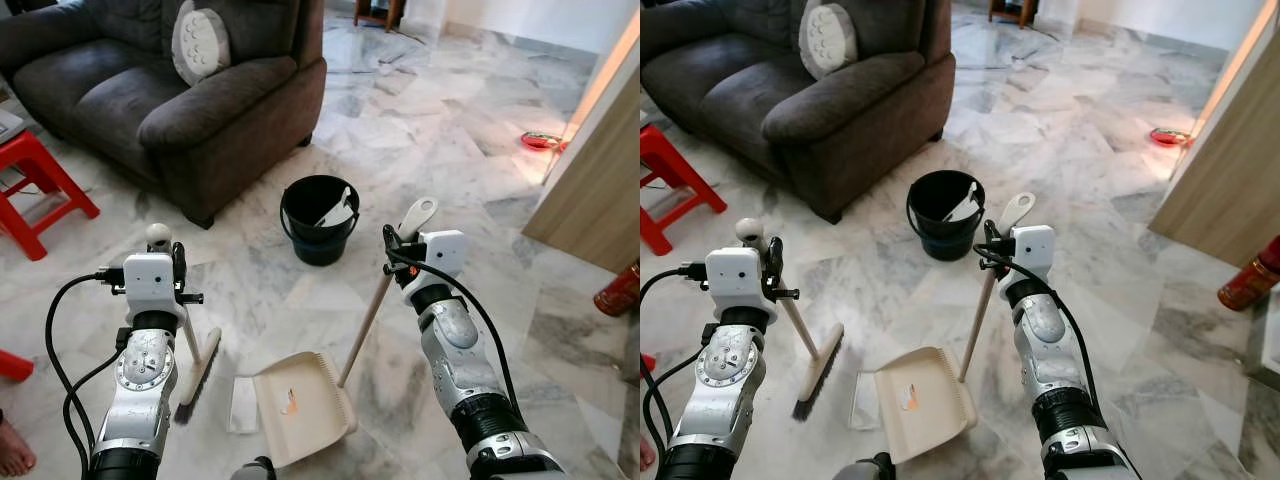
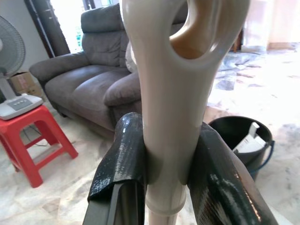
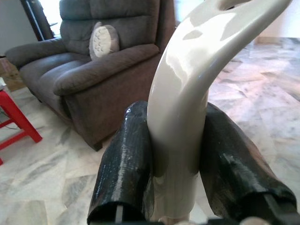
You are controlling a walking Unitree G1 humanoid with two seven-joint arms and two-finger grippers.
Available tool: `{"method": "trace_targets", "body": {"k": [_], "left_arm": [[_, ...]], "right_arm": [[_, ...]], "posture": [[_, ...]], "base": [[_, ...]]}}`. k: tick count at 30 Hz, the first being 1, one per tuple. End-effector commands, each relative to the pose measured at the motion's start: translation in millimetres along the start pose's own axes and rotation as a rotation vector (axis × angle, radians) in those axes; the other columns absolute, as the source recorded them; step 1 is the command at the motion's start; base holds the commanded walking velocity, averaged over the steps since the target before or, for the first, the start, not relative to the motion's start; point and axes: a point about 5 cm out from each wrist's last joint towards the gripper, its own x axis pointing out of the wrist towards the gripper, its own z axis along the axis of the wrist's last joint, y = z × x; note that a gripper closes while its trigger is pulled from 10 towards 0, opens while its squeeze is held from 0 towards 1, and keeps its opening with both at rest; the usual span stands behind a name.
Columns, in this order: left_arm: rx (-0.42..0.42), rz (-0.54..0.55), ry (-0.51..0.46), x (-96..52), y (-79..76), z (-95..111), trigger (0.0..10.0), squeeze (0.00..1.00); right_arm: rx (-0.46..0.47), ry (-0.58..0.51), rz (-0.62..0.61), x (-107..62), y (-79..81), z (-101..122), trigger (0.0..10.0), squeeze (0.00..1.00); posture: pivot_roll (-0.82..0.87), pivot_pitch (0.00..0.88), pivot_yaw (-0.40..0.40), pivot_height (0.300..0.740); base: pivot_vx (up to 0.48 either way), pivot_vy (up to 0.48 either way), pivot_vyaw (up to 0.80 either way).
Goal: Sweep floor
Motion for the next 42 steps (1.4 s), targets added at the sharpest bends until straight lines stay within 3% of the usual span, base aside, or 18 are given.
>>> {"method": "trace_targets", "body": {"k": [1,11,42], "left_arm": [[0.016,0.005,-0.052,1.0,1.0,8.3,10.0,0.0],[0.012,0.012,-0.053,0.1,0.4,7.9,10.0,0.0],[0.013,0.035,-0.044,-0.1,1.6,5.9,10.0,0.0]], "right_arm": [[0.01,-0.038,-0.007,2.5,-2.2,9.2,10.0,0.0],[0.008,-0.031,0.003,3.6,-2.6,9.9,10.0,0.0],[0.009,-0.019,0.018,5.1,-1.5,10.3,10.0,0.0]], "posture": [[0.1,0.111,-0.014,0.74],[0.1,0.115,-0.023,0.74],[0.1,0.118,-0.037,0.74]], "base": [[0.0,0.0,0.0],[-0.205,0.0,0.0],[0.0,0.0,0.0]]}}
